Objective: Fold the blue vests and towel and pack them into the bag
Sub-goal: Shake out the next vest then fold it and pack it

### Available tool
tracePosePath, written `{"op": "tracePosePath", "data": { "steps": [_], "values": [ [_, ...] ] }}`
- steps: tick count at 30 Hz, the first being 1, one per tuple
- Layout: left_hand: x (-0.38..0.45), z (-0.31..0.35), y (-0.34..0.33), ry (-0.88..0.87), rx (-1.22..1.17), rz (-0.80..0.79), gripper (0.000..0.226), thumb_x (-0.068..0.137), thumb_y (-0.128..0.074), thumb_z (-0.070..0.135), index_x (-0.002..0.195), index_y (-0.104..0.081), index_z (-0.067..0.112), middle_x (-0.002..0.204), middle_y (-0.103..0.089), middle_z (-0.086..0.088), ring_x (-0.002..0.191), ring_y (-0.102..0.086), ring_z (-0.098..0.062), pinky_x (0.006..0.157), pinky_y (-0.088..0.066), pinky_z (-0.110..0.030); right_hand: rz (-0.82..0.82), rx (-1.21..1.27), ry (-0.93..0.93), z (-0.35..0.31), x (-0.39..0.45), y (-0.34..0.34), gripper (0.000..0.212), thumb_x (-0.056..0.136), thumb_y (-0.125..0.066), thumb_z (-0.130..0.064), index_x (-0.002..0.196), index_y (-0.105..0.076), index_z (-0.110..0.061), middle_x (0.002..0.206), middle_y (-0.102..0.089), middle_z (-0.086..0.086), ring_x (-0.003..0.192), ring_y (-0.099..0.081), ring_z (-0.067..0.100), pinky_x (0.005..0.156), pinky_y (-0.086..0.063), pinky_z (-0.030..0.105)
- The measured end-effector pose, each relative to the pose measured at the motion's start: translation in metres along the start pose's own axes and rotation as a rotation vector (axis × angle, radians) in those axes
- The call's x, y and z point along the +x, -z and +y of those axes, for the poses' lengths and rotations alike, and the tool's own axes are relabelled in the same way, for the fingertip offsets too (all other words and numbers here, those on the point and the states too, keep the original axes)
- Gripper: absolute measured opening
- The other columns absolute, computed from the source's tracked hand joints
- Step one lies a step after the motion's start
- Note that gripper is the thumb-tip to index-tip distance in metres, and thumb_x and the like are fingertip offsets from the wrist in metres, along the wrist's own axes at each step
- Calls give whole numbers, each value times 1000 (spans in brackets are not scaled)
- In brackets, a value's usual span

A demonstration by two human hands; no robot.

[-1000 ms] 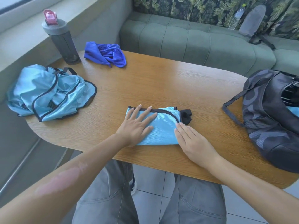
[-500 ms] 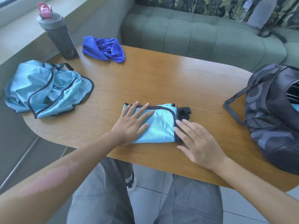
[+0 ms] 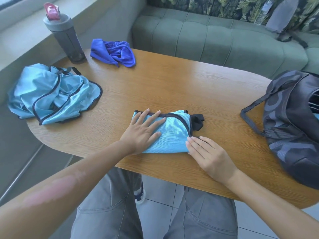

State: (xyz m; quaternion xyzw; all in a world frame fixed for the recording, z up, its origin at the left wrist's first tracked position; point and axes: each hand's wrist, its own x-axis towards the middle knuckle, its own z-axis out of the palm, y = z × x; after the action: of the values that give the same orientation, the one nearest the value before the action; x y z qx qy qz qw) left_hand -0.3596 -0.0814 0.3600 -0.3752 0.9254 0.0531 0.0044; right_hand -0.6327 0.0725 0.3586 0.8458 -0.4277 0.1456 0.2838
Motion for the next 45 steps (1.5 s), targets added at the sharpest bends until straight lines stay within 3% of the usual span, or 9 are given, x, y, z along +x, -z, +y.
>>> {"op": "tracePosePath", "data": {
  "steps": [8, 13, 19, 25, 28, 31, 35, 40, 45],
  "values": [
    [0, 2, 2, 0, 8, -9, 59, 105, -9, 57, 161, -8, 40, 172, -2, 8, 158, 5, -28, 126, -2, -50, 80, 87, -62, 6, 9, 4, 20, 93, -65, 7, 107, -76, 1, 111, -75, 15, 102, -74, 24, 92, -58, 42],
    [0, 2, 3, 2, -2, -3, 60, 104, -7, 58, 161, -8, 40, 171, -2, 8, 158, 5, -28, 126, -3, -50, 72, 117, -120, 17, 19, 12, 16, 99, -63, -4, 96, -78, -3, 98, -78, 10, 92, -75, 20, 91, -58, 45],
    [0, 2, 0, 24, -9, 10, 59, 104, -9, 59, 161, -11, 41, 171, -3, 9, 158, 5, -27, 126, 0, -48, -116, 92, -295, 24, -4, 9, 25, 98, -61, -4, 120, -71, -3, 120, -72, 13, 113, -68, 26, 108, -45, 41],
    [-2, 28, -5, 248, -69, 43, 63, 101, -16, 56, 160, -27, 35, 170, -19, 1, 156, -11, -35, 125, -7, -51, -3, 275, -378, -21, 34, 38, 35, 99, -49, 4, 131, -64, 2, 137, -63, 13, 131, -57, 26, 111, -45, 39],
    [-11, 67, -11, 452, -205, 61, 64, 100, -17, 53, 161, -24, 33, 171, -12, 0, 156, -2, -37, 123, 2, -51, -167, 404, -540, -46, 56, 22, 42, 100, -47, -8, 141, -56, -1, 147, -55, 12, 139, -49, 25, 114, -42, 40],
    [-17, 94, -10, 533, -345, -11, 60, 106, -21, 44, 163, -4, 34, 171, 13, 1, 154, 20, -35, 122, 13, -50, -433, 441, -754, -38, 66, -1, 54, 108, -31, -31, 157, -32, -9, 167, -21, 9, 154, -17, 22, 125, -19, 36],
    [-31, 103, 10, 561, -476, -194, 68, 107, -36, 35, 163, 3, 30, 167, 27, -1, 153, 24, -34, 124, 8, -50, -607, 425, -629, -16, 61, -20, 60, 108, -24, -40, 163, -12, -18, 170, 5, -3, 155, 12, 11, 127, -8, 36],
    [-53, 82, 47, 459, -344, -194, 51, 101, -46, 47, 148, -38, 28, 160, -17, -4, 142, -17, -34, 114, -17, -48, -634, 466, -423, 20, 58, -15, 56, 109, -30, -39, 161, -19, -22, 170, -2, -7, 155, 10, 5, 125, -1, 27],
    [-26, 20, 48, -266, -82, 138, 53, 90, -61, 3, 140, -56, 21, 148, -50, -1, 134, -47, -28, 101, -39, -41, -335, 595, -702, -3, 54, 14, 35, 106, -48, -16, 139, -58, -9, 144, -56, 4, 141, -41, 16, 118, -33, 34]
  ]
}}
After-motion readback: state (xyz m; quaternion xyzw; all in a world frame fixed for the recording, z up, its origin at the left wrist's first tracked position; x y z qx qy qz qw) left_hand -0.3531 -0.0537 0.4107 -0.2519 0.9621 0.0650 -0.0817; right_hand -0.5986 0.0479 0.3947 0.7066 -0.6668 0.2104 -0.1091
